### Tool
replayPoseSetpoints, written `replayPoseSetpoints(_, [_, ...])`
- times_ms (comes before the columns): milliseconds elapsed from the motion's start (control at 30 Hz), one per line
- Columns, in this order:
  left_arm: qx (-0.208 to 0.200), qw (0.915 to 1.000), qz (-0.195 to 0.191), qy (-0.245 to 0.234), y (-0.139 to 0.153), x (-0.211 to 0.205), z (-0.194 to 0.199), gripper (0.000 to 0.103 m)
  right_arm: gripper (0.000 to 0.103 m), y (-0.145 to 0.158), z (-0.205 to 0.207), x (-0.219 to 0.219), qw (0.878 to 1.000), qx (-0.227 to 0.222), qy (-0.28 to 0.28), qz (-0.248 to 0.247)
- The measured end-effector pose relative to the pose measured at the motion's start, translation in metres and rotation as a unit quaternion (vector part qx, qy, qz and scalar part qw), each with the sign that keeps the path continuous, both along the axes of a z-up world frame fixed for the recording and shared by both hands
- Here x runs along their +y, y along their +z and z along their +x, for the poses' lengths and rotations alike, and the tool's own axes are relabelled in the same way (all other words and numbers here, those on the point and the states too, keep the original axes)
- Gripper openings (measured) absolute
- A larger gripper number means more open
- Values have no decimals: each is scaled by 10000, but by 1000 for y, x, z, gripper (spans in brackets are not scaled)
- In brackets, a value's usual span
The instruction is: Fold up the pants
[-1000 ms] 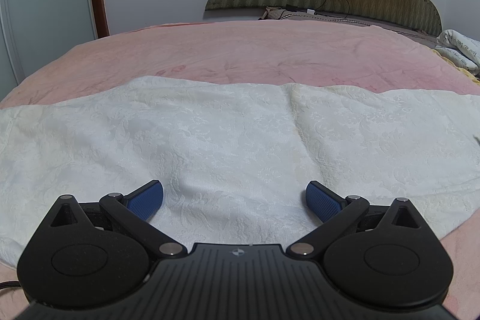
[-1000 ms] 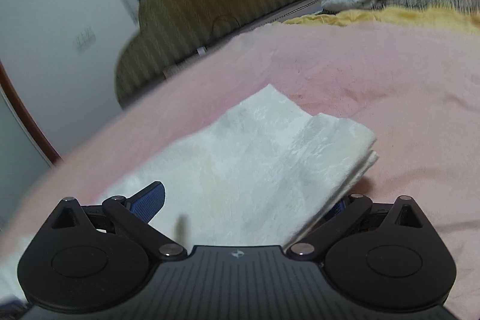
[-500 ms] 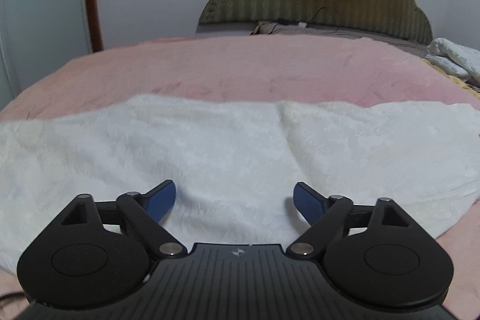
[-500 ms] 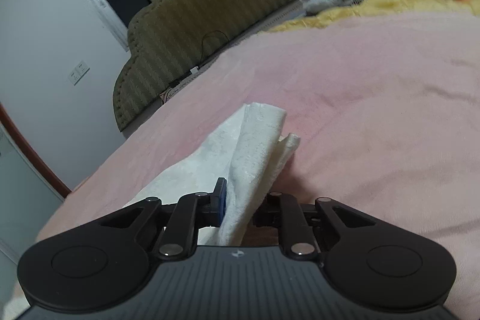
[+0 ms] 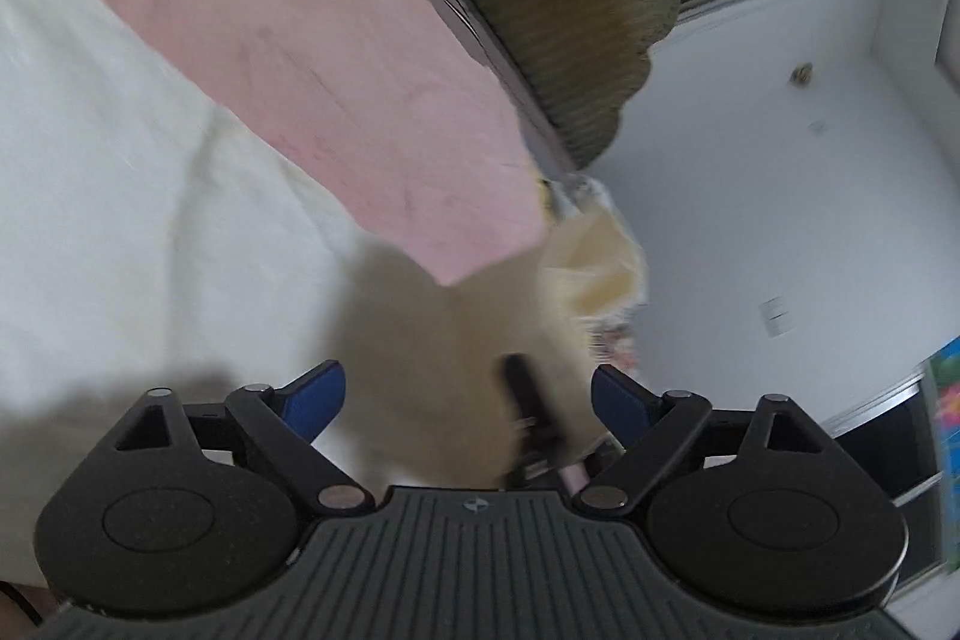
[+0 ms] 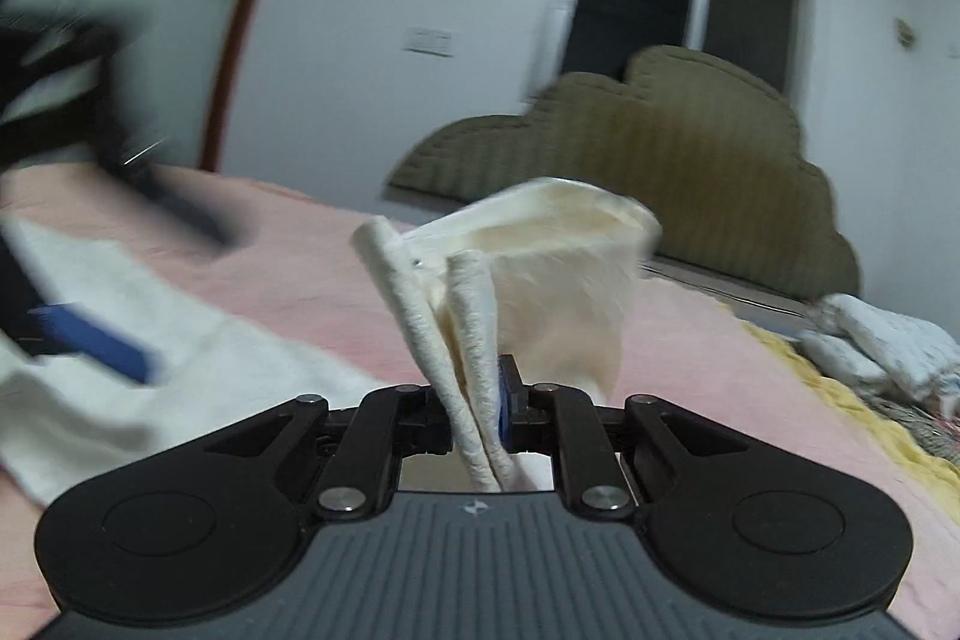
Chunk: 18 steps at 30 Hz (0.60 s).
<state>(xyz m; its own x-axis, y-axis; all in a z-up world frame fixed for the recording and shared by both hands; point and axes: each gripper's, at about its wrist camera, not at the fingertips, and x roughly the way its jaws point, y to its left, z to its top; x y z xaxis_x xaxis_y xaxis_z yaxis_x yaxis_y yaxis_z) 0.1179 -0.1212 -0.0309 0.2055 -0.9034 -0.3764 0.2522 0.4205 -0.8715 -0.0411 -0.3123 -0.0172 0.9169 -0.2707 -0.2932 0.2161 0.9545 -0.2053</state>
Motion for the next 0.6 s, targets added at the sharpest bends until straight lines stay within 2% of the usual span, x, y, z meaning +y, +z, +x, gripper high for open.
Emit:
replayPoseSetpoints(67, [265, 9994, -204, -59, -7, -9, 6, 100, 13, -2, 0, 10, 9997, 36, 202, 128])
replayPoseSetpoints(167, [546, 9984, -115, -65, -17, -23, 14, 100, 13, 0, -2, 19, 9980, 41, 463, 432])
replayPoseSetpoints(267, [813, 9967, 33, 49, -26, -26, 25, 95, 13, 1, -5, 32, 9973, 38, 646, 359])
replayPoseSetpoints(333, [810, 9964, 197, 181, -27, -21, 33, 78, 13, 1, -8, 38, 9967, 41, 768, 269])
replayPoseSetpoints(367, [787, 9963, 247, 253, -26, -16, 38, 73, 13, 2, -9, 40, 9963, 41, 820, 255])
replayPoseSetpoints(400, [766, 9961, 307, 317, -25, -12, 42, 60, 13, 1, -8, 43, 9958, 50, 876, 243])
replayPoseSetpoints(433, [732, 9959, 396, 343, -22, -8, 48, 42, 13, 1, -5, 44, 9955, 76, 922, 221])
replayPoseSetpoints(467, [642, 9962, 495, 329, -19, -5, 51, 34, 13, 1, -4, 47, 9952, 98, 955, 181])
replayPoseSetpoints(500, [464, 9964, 647, 305, -13, 0, 54, 18, 13, 1, -2, 51, 9949, 123, 989, 119])
replayPoseSetpoints(533, [263, 9960, 799, 299, -7, 3, 56, 12, 13, 0, 0, 55, 9942, 158, 1059, 50])
replayPoseSetpoints(600, [-253, 9929, 1117, 316, 11, 12, 55, 8, 13, 1, 5, 63, 9922, 191, 1230, 9])
